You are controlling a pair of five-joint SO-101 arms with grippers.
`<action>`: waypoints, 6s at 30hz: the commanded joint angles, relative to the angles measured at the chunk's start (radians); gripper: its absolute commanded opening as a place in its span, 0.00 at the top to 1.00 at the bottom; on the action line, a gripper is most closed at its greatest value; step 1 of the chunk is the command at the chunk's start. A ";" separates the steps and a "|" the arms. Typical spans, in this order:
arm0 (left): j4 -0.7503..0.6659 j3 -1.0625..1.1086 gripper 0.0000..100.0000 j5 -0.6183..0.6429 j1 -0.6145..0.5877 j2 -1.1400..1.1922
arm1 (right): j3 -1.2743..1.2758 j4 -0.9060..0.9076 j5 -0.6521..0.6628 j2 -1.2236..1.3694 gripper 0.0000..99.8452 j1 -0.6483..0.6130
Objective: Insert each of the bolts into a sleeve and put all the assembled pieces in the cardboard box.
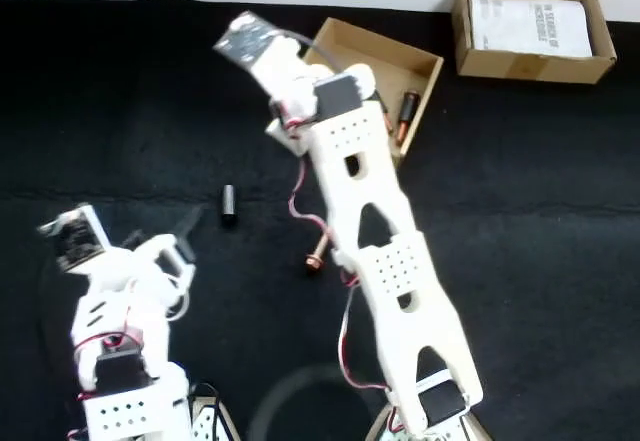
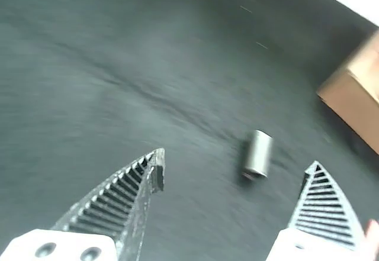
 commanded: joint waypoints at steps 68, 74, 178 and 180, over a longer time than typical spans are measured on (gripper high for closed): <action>0.115 0.018 0.64 0.000 -0.374 -0.015 | 0.232 -0.179 -0.781 0.203 0.89 -0.269; 0.115 0.018 0.64 0.000 -0.374 -0.015 | 0.246 -0.183 -0.689 0.209 0.94 -0.272; 0.655 -1.598 0.95 0.199 0.932 1.937 | 2.962 -0.869 -0.158 -2.876 0.99 1.902; 0.655 -1.649 0.95 0.199 0.931 2.022 | 2.962 -0.869 -0.158 -2.876 0.99 1.911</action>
